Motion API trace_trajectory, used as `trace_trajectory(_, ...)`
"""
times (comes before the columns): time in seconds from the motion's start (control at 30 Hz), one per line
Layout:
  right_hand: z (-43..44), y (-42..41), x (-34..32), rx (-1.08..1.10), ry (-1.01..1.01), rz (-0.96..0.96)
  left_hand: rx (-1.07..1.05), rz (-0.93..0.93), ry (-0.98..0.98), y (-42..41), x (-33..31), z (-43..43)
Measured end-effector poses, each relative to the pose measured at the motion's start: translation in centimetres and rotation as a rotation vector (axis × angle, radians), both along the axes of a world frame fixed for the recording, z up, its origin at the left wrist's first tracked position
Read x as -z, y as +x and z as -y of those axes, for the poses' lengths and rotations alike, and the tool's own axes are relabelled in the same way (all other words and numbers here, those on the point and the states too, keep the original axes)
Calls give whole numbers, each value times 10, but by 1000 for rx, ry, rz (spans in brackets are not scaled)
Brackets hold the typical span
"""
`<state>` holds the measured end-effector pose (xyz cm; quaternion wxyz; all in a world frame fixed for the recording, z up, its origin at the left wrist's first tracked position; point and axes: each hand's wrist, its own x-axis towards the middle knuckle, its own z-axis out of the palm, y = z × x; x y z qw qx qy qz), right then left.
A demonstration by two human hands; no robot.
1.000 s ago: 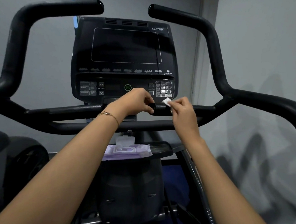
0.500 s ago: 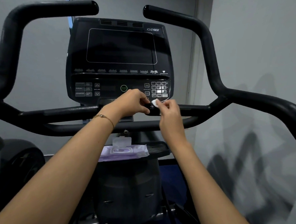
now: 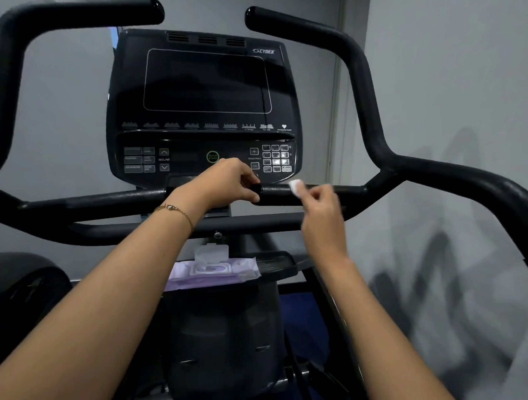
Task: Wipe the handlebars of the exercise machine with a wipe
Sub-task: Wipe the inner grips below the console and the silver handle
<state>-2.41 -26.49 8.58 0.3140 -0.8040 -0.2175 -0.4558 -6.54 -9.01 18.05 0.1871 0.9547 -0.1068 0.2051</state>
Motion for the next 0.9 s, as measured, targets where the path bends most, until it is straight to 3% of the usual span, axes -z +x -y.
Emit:
trace_trajectory(0.13,27,26,-14,131,245,-148,-22,-8,16,1,-3,1)
trace_trajectory(0.33,-8,-1,7,-25,51,68,-10,-19,-28,0,-1,1)
trace_trajectory(0.53,17,22,-4,65,360,-180,-20,-12,-42,0,-1,1)
trace_trajectory(0.6,0,4,-14,35,299,-170,-19,-18,-42,-1,-1,1)
trace_trajectory(0.7,-8,0,2,-48,40,39,-21,-12,-22,-2,-1,2)
trace_trajectory(0.73,0,3,3,-50,40,36,-25,-8,-16,-2,0,3)
trace_trajectory(0.9,35,34,-10,129,300,-139,-29,-17,-31,-3,-2,3)
